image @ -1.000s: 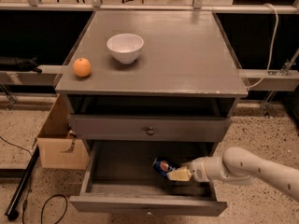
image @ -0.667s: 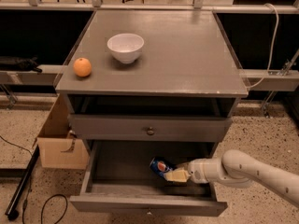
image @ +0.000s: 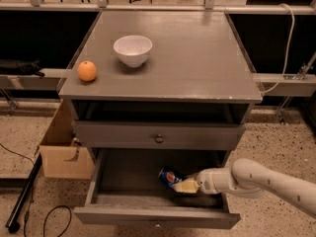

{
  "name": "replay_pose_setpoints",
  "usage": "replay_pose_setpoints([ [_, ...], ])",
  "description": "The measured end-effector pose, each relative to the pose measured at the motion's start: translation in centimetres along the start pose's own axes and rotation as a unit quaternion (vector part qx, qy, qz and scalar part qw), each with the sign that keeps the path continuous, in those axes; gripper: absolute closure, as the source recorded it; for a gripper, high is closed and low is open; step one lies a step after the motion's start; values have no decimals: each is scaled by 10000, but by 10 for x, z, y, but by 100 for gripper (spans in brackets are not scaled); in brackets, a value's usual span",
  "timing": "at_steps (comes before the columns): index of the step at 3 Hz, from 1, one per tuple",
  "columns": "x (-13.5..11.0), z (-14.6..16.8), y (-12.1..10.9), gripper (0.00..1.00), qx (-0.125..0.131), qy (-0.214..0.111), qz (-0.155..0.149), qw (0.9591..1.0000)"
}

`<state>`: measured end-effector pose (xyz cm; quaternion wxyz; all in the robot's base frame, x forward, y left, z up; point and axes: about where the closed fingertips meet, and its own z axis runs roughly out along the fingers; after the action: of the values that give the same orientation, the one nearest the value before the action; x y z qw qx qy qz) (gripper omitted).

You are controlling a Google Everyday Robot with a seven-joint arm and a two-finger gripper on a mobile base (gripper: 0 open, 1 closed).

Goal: Place pepsi can into middle drawer

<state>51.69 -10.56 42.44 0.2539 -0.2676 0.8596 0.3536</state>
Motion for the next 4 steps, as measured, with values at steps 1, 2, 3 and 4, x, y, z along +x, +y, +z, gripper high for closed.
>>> replay_pose_setpoints([
  [1, 6, 2, -6, 100, 102, 78, 41, 9999],
  [2, 11, 0, -19, 100, 399, 255, 101, 9988],
  [3, 11, 0, -19, 96, 398, 255, 101, 9988],
  [4, 11, 0, -19, 73, 398, 256, 101, 9988],
])
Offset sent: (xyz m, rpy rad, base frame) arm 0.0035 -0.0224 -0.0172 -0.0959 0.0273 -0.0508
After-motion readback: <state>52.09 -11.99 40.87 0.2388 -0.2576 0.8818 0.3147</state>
